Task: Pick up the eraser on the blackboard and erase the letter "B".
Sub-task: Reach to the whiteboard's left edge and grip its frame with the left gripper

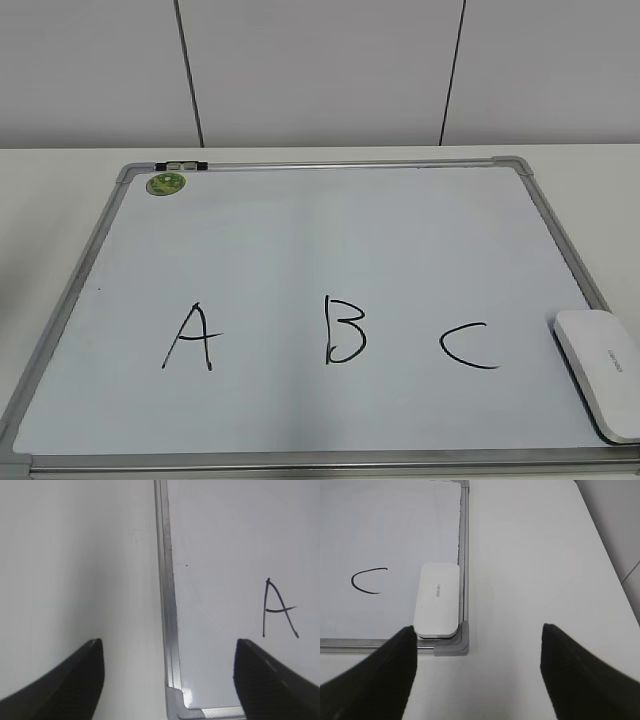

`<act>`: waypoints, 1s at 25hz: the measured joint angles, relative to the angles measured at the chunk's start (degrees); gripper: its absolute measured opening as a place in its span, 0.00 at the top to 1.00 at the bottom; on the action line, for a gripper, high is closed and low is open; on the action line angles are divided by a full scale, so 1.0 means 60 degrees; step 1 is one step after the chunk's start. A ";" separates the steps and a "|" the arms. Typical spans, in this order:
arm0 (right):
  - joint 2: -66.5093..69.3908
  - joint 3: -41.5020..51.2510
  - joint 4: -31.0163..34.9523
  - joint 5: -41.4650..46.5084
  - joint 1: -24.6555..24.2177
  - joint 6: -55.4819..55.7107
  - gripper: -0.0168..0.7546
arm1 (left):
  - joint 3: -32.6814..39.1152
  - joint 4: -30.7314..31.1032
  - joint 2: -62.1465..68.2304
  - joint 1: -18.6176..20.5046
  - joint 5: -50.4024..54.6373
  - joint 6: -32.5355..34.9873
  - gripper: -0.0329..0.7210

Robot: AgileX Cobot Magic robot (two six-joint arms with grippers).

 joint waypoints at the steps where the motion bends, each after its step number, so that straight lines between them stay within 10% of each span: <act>1: 0.0000 0.0000 0.0000 0.0000 0.0000 0.0000 0.21 | -0.0253 -0.0013 0.0499 0.0000 0.0000 0.0103 0.18; 25: 0.0000 0.0000 0.0000 0.0000 0.0000 0.0000 0.21 | -0.4446 -0.0698 0.8250 -0.0005 0.0759 0.1023 0.46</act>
